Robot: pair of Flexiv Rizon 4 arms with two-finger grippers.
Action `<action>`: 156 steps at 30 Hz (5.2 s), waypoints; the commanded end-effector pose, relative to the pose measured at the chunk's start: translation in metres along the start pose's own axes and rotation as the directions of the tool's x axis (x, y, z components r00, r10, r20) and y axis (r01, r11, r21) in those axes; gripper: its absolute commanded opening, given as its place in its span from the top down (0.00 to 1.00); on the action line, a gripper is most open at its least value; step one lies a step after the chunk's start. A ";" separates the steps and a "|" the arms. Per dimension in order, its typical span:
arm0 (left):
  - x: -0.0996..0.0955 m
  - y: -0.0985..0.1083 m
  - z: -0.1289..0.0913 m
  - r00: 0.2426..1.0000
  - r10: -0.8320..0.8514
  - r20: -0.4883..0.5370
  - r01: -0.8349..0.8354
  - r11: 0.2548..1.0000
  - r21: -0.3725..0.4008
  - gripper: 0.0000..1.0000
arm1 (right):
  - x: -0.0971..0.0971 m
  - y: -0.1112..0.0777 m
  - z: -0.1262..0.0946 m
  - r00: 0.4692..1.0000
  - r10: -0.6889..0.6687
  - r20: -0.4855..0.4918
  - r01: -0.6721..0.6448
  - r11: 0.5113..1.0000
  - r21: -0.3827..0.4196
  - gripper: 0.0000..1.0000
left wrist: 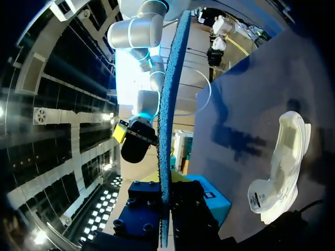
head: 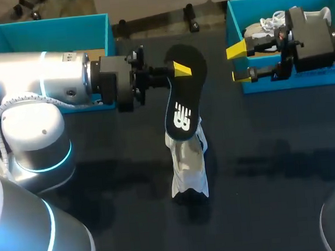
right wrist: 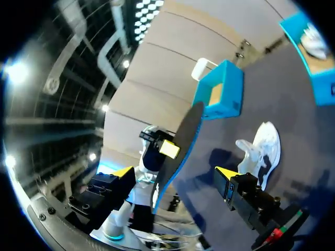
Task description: Take the shoe out of the shoebox, open the shoe tongue, remove and reinsert the insole, then place the shoe into the shoebox
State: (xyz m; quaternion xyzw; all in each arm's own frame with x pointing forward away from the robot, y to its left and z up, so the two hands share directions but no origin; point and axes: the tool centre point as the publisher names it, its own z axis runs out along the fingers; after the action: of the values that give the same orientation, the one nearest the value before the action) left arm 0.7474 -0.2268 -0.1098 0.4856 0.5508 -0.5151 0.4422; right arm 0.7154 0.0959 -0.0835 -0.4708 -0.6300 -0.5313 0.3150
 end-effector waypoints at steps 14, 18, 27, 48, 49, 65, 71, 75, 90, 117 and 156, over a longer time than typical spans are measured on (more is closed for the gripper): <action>0.001 -0.014 -0.003 0.998 -0.050 0.040 0.048 0.998 0.049 1.00 | 0.008 -0.002 -0.008 0.869 -0.490 -0.070 0.495 0.855 0.155 0.00; -0.001 -0.020 -0.003 0.993 -0.105 0.061 0.100 0.992 0.078 1.00 | 0.008 -0.002 -0.008 0.869 -0.490 -0.070 0.495 0.855 0.155 0.00; 0.001 -0.030 -0.005 0.973 -0.217 0.084 0.207 0.971 0.118 1.00 | -0.008 -0.005 -0.019 0.788 -0.613 -0.055 0.615 0.780 0.115 0.00; 0.017 -0.053 -0.014 0.883 -0.452 0.128 0.426 0.886 0.185 1.00 | -0.048 -0.045 -0.014 0.447 -0.895 0.003 0.858 0.429 0.283 0.00; 0.017 -0.054 -0.015 0.879 -0.459 0.129 0.433 0.882 0.188 1.00 | -0.049 -0.046 -0.013 0.447 -0.895 0.003 0.858 0.429 0.283 0.00; 0.039 -0.059 -0.023 0.844 -0.516 0.148 0.489 0.853 0.184 1.00 | -0.070 -0.065 0.002 0.463 -0.886 -0.022 0.841 0.432 0.325 0.00; 0.041 -0.054 -0.025 0.834 -0.527 0.164 0.500 0.847 0.181 1.00 | -0.070 -0.065 0.002 0.463 -0.886 -0.022 0.841 0.432 0.325 0.00; 0.041 -0.053 -0.025 0.818 -0.550 0.167 0.520 0.832 0.193 1.00 | -0.070 -0.065 0.002 0.463 -0.886 -0.022 0.841 0.432 0.325 0.00; 0.045 -0.051 -0.023 0.765 -0.622 0.166 0.584 0.779 0.229 1.00 | -0.115 -0.084 0.021 0.326 -0.945 0.006 0.834 0.291 0.470 0.00; 0.057 -0.066 -0.009 0.685 -0.711 0.161 0.660 0.698 0.278 1.00 | -0.155 -0.094 0.063 0.346 -0.937 -0.046 0.812 0.275 0.514 0.00; 0.098 -0.084 -0.005 0.588 -0.804 0.088 0.755 0.585 0.297 1.00 | -0.164 -0.097 0.032 0.370 -0.929 -0.027 0.787 0.298 0.540 0.00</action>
State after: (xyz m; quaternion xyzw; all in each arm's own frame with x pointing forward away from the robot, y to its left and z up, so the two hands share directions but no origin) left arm 0.6473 -0.2159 -0.1933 0.1808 0.5939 -0.7647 0.1727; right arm 0.6878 0.0848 -0.2740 -0.0342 -0.9277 -0.3714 -0.0171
